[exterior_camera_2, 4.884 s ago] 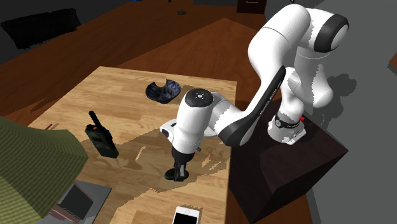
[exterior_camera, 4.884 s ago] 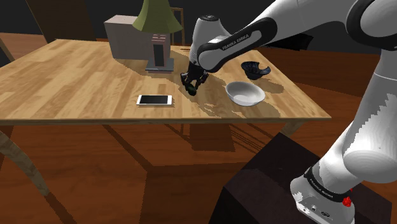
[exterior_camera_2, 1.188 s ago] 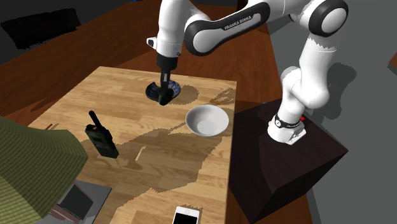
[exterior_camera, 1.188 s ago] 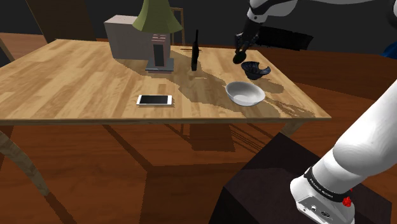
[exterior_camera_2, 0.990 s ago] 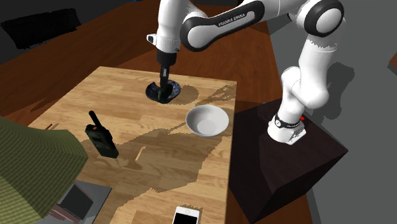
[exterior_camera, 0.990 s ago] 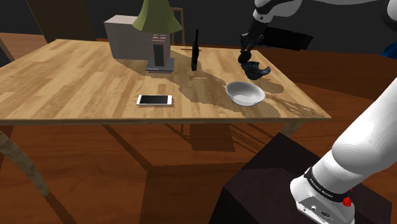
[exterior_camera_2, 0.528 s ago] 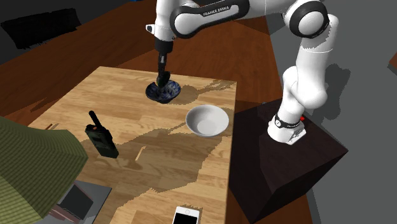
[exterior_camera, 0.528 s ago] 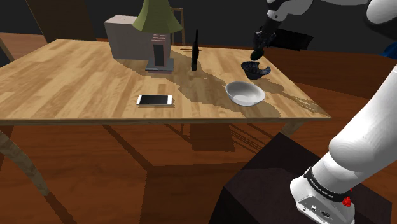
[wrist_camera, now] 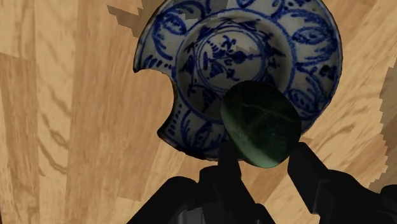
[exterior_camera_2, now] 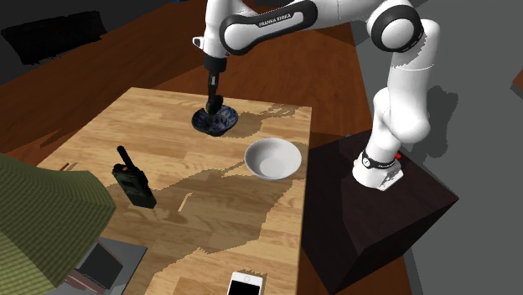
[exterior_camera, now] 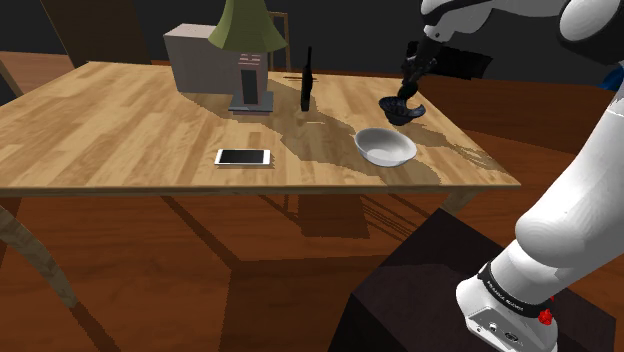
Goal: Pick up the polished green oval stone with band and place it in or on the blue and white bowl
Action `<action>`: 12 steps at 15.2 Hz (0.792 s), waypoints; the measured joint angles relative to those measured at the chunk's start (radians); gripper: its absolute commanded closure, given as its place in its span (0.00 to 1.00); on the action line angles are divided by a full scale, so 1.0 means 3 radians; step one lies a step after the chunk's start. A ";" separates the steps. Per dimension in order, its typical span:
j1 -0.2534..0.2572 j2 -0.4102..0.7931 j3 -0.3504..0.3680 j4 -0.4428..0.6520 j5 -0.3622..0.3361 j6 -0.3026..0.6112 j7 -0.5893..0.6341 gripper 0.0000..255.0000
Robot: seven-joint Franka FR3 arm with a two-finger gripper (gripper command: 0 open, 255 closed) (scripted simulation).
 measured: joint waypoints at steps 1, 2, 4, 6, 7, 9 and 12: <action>0.0000 0.0003 0.0001 -0.0037 0.0004 0.0040 -0.0006 1.00; 0.0002 0.0027 0.0004 -0.0056 0.0013 0.0083 -0.0011 1.00; 0.0004 0.0036 0.0008 -0.0135 0.0022 0.0169 -0.0023 1.00; 0.0001 0.0040 0.0009 -0.0209 0.0033 0.0246 -0.0043 1.00; 0.0001 0.0058 0.0011 -0.0235 0.0042 0.0290 -0.0049 1.00; -0.0005 0.0091 0.0014 -0.0287 0.0061 0.0371 -0.0074 1.00; -0.0003 0.0103 0.0018 -0.0337 0.0070 0.0432 -0.0081 1.00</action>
